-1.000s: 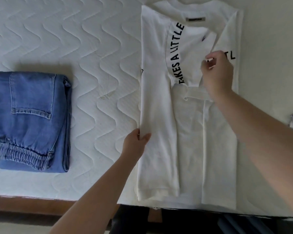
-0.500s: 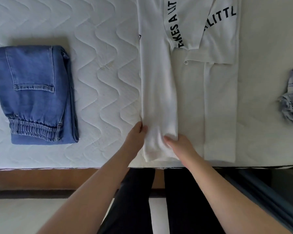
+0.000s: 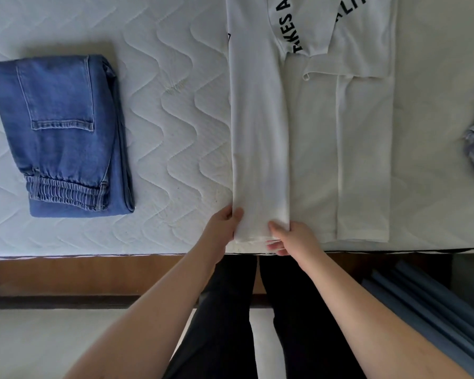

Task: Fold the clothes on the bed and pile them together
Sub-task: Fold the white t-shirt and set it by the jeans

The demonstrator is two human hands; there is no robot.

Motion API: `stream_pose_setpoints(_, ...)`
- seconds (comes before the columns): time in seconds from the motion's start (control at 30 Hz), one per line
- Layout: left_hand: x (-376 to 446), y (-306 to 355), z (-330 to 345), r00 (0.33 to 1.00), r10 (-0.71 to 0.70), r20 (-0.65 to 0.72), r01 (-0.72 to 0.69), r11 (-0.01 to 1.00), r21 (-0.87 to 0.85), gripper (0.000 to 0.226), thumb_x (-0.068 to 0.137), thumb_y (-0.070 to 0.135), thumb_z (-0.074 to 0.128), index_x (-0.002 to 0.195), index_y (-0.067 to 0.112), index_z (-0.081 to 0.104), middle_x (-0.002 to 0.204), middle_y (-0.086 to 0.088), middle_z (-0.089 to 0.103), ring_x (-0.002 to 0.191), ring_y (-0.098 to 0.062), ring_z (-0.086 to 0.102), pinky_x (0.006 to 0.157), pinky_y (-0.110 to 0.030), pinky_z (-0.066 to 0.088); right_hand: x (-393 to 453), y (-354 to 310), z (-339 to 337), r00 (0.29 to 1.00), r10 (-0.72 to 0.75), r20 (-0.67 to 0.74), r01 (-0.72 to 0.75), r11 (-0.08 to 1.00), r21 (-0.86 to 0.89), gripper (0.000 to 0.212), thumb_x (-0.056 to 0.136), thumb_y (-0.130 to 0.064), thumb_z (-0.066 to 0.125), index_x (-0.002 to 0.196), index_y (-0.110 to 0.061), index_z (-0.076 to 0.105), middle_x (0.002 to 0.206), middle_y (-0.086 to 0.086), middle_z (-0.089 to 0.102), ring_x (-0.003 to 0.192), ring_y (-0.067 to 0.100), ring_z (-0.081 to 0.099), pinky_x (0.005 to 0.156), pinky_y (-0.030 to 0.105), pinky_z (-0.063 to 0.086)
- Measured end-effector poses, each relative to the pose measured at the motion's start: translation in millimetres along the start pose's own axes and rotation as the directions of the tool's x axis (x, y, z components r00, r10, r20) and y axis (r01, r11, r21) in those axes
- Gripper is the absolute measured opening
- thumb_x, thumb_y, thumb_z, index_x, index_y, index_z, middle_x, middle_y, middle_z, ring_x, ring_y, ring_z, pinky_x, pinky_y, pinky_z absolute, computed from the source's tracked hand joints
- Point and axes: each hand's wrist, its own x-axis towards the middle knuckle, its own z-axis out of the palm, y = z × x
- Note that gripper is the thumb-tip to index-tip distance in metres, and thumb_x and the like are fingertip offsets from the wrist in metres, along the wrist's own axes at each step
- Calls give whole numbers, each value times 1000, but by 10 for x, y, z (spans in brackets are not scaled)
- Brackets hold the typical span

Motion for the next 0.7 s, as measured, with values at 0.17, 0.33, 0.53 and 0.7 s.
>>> stream_pose_setpoints(0.17,-68,-135,33,1000,8,9,-7,993,-118,23,97,43,52,110,29,66,109,7,74,107,-12,67,92,-35,55,-50,-75,-89,996,-72,44,80,974,-212,30,94,-48,53,97,-21,64,67,-1,73,42,8,59,44,17,40)
stream_pose_setpoints(0.33,-134,-161,47,994,82,68,-74,992,-103,43,78,46,70,115,26,63,109,7,74,101,-10,69,80,-23,55,-126,-41,-220,958,-285,16,268,879,-395,24,98,-40,46,96,-21,60,55,-1,64,44,10,61,49,19,38)
stream_pose_setpoints(0.53,-143,-238,32,993,96,72,-89,992,-88,31,89,27,69,118,17,64,110,-4,73,104,-19,69,86,-29,55,-233,93,-85,960,-209,187,210,978,13,22,99,-33,53,112,-21,66,52,6,63,40,13,48,47,19,41)
stream_pose_setpoints(0.7,-162,-310,32,1000,-21,-8,19,974,-228,23,100,23,55,117,11,63,104,0,74,101,-16,70,78,-25,58,-168,172,-141,979,-203,7,203,977,-70,21,101,-30,48,105,-15,63,78,-4,74,41,11,57,37,20,39)
